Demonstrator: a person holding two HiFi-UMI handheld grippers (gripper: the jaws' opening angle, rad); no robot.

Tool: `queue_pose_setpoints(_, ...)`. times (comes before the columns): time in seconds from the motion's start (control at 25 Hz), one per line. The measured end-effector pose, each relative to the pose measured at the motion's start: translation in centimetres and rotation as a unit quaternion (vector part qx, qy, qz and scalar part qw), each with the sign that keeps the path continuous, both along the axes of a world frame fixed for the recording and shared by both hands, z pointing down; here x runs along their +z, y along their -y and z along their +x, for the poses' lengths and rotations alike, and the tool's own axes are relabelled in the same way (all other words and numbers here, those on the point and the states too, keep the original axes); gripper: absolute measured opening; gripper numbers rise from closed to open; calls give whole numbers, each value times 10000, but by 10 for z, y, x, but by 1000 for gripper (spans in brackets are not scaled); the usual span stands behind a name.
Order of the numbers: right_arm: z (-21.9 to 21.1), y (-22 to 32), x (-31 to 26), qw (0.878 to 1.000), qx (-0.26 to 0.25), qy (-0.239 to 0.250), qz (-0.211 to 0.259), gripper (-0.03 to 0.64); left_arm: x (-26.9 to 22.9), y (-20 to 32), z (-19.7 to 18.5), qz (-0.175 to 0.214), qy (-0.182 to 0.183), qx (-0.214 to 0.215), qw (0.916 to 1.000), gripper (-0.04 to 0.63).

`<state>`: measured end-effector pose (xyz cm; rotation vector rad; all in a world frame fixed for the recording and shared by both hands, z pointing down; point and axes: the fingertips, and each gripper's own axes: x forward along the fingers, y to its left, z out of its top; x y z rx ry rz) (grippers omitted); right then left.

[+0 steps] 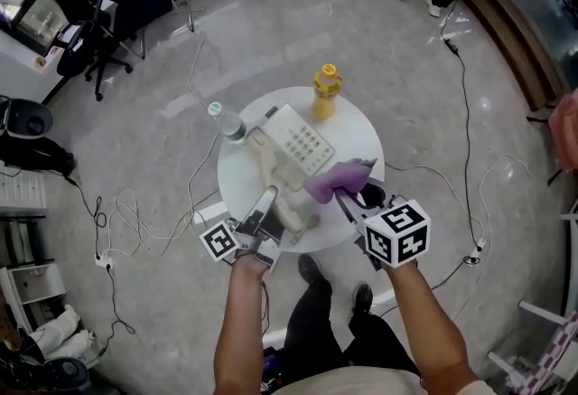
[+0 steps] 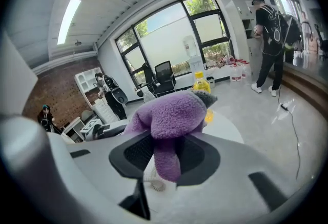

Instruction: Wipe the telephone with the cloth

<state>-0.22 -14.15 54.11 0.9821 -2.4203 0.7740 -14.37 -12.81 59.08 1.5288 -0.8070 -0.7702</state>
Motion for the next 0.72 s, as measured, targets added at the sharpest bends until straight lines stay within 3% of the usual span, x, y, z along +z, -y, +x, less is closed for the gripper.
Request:
queue_pose_setpoints(0.16,-19,16,-2,9985,194,460,-216,109,-40,-19,21,568,-921,363,9935,222)
queue_pose_setpoints(0.32,-47,16,-5,9976,-32,613,-316,109,-59,-30,38,724,-1160,531,9892,219)
queue_pose_setpoints(0.48,-69,-18,2,9937,-683,673,-584,109,-64,-27,30,767,-1616,190,9837,212)
queue_pose_setpoints(0.72,-68,-74,-2,9755,-1739,818,-1068,107,-70,-24,15,899,-2000,-144,9756,212)
